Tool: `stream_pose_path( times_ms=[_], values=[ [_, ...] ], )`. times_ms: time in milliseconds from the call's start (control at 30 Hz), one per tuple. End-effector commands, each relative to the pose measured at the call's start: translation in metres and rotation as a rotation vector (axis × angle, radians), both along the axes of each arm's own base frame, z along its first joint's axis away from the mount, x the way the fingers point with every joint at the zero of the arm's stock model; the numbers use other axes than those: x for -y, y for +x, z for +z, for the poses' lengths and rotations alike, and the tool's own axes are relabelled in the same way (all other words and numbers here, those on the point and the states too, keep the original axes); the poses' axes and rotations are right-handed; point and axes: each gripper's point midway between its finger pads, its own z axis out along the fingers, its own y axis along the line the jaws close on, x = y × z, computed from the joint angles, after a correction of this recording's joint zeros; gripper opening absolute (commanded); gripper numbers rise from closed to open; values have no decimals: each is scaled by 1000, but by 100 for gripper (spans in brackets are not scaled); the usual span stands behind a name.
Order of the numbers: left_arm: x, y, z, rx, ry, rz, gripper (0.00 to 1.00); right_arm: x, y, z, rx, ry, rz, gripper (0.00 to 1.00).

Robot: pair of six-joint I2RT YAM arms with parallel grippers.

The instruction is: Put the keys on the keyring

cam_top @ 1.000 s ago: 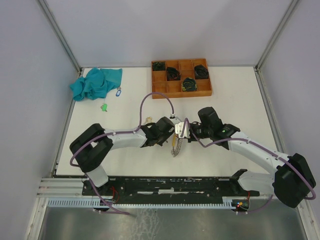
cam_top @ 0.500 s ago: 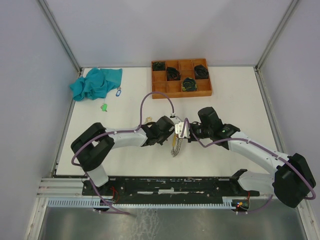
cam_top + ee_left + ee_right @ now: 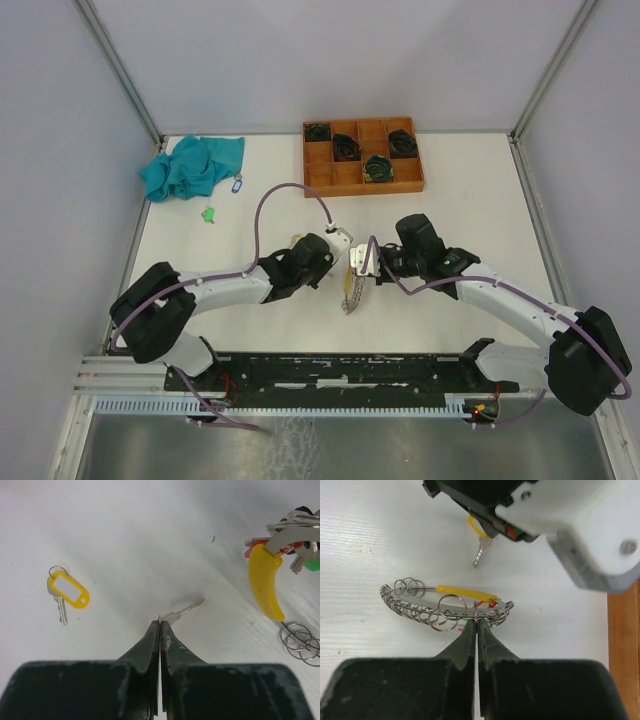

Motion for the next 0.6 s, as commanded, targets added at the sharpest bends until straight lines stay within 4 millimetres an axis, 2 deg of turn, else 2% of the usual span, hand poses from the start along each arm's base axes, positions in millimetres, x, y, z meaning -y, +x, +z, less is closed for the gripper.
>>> stream_pose_path(
  times_ms=[0,167,300,433,567],
  values=[
    [15,15,49,150,-227,-29,3,-6,10,23,40,52,-27,1],
    [14,13,93,280,-480,-113,3,-6,13,26,38,65,-51,1],
    [12,10,118,386,-592,-212,3,-9,18,34,52,118,-91,1],
    [15,3,125,451,-614,-326,3,-11,14,41,69,151,-70,1],
    [18,-13,131,559,-598,-481,3,-11,12,44,95,149,-41,1]
  ],
)
